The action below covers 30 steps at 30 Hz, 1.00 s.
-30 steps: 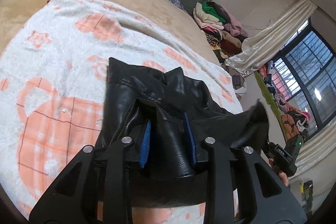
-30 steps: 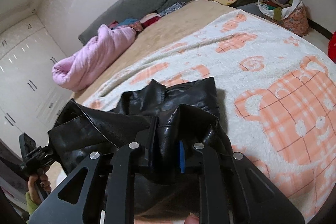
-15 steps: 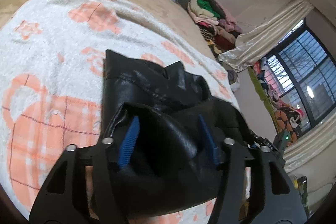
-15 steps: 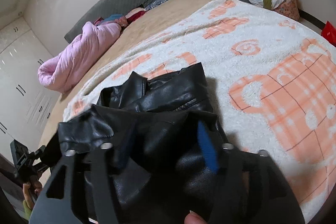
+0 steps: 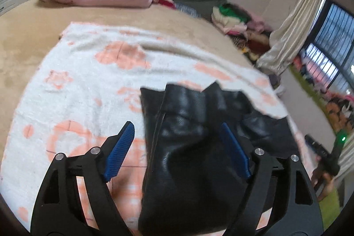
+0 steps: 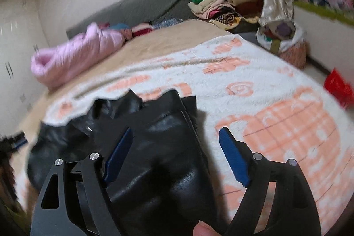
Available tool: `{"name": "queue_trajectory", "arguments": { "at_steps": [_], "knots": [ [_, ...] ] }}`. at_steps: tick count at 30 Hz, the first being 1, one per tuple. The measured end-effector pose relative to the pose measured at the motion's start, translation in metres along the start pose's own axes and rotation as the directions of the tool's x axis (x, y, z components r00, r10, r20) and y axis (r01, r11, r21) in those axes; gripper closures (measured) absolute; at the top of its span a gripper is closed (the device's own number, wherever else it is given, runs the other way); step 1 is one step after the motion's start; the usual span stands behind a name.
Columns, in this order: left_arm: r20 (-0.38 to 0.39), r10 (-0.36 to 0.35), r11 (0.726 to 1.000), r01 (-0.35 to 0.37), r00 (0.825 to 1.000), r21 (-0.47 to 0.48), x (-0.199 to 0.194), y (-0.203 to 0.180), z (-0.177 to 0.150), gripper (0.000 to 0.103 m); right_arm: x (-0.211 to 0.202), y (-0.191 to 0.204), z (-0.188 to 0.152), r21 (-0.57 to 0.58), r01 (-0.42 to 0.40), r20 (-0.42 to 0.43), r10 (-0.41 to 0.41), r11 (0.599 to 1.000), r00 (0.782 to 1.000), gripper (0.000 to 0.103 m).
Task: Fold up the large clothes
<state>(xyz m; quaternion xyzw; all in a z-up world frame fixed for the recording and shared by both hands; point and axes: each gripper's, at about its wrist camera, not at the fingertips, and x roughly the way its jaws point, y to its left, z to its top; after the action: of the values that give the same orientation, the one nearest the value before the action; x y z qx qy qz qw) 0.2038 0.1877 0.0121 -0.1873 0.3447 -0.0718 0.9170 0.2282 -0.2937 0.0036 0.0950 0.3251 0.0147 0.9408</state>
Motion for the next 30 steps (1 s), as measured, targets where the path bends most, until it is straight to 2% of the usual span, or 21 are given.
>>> {"name": "queue_trajectory", "arguments": {
  "at_steps": [3,6,8,9,10,12,15,19,21,23,26,30],
  "knots": [
    [-0.073,0.018,0.999,-0.016,0.997,0.029,0.023,-0.002,-0.006,0.031,0.018,0.006,0.000,-0.066,0.016,-0.053,-0.020,0.998,0.998,0.024],
    [-0.076,0.074,0.991,-0.065,0.994,0.118,0.031,-0.013,-0.011,0.033,0.038,0.011,0.003,-0.125,0.029,-0.106,-0.042,0.992,0.994,0.026],
    [-0.061,0.103,0.981,-0.091,0.993,0.172,0.032,-0.022,-0.013,0.061,0.052,0.016,0.006,-0.178,0.049,-0.132,-0.073,0.983,0.989,0.041],
    [-0.052,0.121,0.974,-0.108,0.991,0.200,0.033,-0.025,-0.013,0.065,0.056,0.018,0.007,-0.190,0.044,-0.135,-0.071,0.981,0.988,0.061],
    [-0.028,0.155,0.966,-0.145,0.987,0.216,0.031,-0.028,-0.014,0.075,0.059,0.019,0.008,-0.200,0.048,-0.142,-0.077,0.979,0.987,0.073],
    [-0.008,0.146,0.963,-0.140,0.989,0.229,0.027,-0.030,-0.012,0.089,0.060,0.021,0.010,-0.216,0.088,-0.127,-0.117,0.972,0.985,0.088],
    [0.045,0.106,0.966,-0.114,0.993,0.231,0.009,-0.034,-0.002,0.094,0.043,0.017,0.020,-0.174,0.114,-0.080,-0.129,0.978,0.988,0.091],
    [0.114,-0.001,0.981,-0.021,0.994,0.194,-0.014,-0.037,0.021,0.097,0.020,0.005,0.044,-0.060,0.050,-0.015,-0.051,0.997,0.999,0.091],
    [0.142,0.008,0.982,-0.034,0.990,0.184,-0.014,-0.037,0.028,0.098,0.019,0.001,0.060,-0.021,0.018,0.034,-0.017,1.000,0.999,0.092],
    [0.144,0.016,0.984,-0.040,0.990,0.171,-0.006,-0.033,0.034,0.098,0.028,-0.002,0.071,0.001,-0.001,0.046,0.000,1.000,0.999,0.092],
    [0.120,0.038,0.981,-0.060,0.992,0.182,0.014,-0.029,0.041,0.098,0.054,-0.002,0.075,0.028,0.008,0.009,-0.008,1.000,1.000,0.092],
    [0.081,0.077,0.977,-0.091,0.994,0.191,0.039,-0.024,0.038,0.098,0.085,0.002,0.068,0.015,0.068,-0.045,-0.067,0.998,0.997,0.092]
  ]
}}
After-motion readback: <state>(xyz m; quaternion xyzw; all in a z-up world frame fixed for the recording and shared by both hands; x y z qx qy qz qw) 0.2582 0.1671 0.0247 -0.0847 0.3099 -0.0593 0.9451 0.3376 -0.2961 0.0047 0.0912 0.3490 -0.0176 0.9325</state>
